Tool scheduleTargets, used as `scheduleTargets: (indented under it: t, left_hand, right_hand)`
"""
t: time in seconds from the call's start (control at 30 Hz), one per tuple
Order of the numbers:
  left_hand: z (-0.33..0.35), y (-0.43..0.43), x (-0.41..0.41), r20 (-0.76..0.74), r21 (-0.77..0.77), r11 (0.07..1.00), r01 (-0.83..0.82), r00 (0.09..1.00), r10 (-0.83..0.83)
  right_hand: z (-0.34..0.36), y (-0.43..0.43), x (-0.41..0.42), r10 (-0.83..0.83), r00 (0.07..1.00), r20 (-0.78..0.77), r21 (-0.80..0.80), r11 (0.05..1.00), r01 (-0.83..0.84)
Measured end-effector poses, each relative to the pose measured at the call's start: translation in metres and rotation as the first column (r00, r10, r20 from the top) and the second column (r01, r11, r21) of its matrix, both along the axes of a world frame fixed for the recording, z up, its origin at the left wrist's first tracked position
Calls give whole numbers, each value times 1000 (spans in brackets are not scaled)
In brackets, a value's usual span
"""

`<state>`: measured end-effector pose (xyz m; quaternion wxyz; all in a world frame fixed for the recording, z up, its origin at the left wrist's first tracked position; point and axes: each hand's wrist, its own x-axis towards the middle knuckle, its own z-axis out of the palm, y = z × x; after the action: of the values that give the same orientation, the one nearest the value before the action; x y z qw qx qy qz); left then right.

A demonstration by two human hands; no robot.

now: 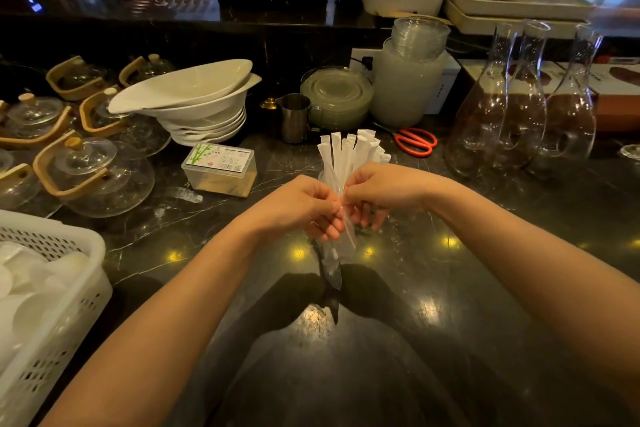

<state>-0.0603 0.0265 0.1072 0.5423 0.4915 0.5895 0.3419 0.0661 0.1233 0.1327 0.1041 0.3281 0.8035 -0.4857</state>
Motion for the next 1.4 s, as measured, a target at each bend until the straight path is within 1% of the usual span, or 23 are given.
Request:
scheduleTargets:
  t: [0.1,0.23,0.37,0.43,0.6,0.7,0.87,0.93,1.0,1.17,1.3,1.4]
  left_hand:
    - [0,1,-1,23,9,1000,-9,1000,9]
    - [-3,2,-5,79,22,1000,-21,997,19]
    - [-5,3,-7,89,65,998,-17,996,12]
    - [-4,3,-7,97,79,997,-18,995,10]
    - [-4,5,-3,155,75,995,-72,986,59]
    - [-4,6,0,114,96,992,-86,991,75]
    - [-7,9,7,60,150,972,-179,983,171]
    - [-8,10,7,48,165,975,-152,988,146]
    - [-8,10,7,68,176,977,-116,992,106]
    - [-11,11,6,132,168,976,-140,984,118]
    - [-12,12,4,87,149,983,-104,992,92]
    - [-12,13,3,49,174,982,-78,996,70]
  right_hand:
    - [4,0,0,35,999,-1,16,999,-35]
    - [3,0,3,34,999,-41,-60,998,-37]
    - [-2,2,5,-4,996,-93,-148,989,-10]
    - [-2,3,5,-18,994,-112,-161,987,0]
    - [-6,0,2,-37,987,-155,-125,992,17]
    - [-8,0,2,-30,985,-168,-124,992,9]
    - [-7,-4,2,-16,978,-207,-156,988,-17]
    - [-7,-5,3,-17,978,-207,-156,988,-16]
    - [-6,-4,4,-42,978,-207,-144,990,12]
    - [-7,-4,4,-73,980,-183,-72,996,61]
    - [-7,-6,2,-46,992,-118,-7,999,46]
    - [-6,-7,2,-36,991,-125,-21,999,33]
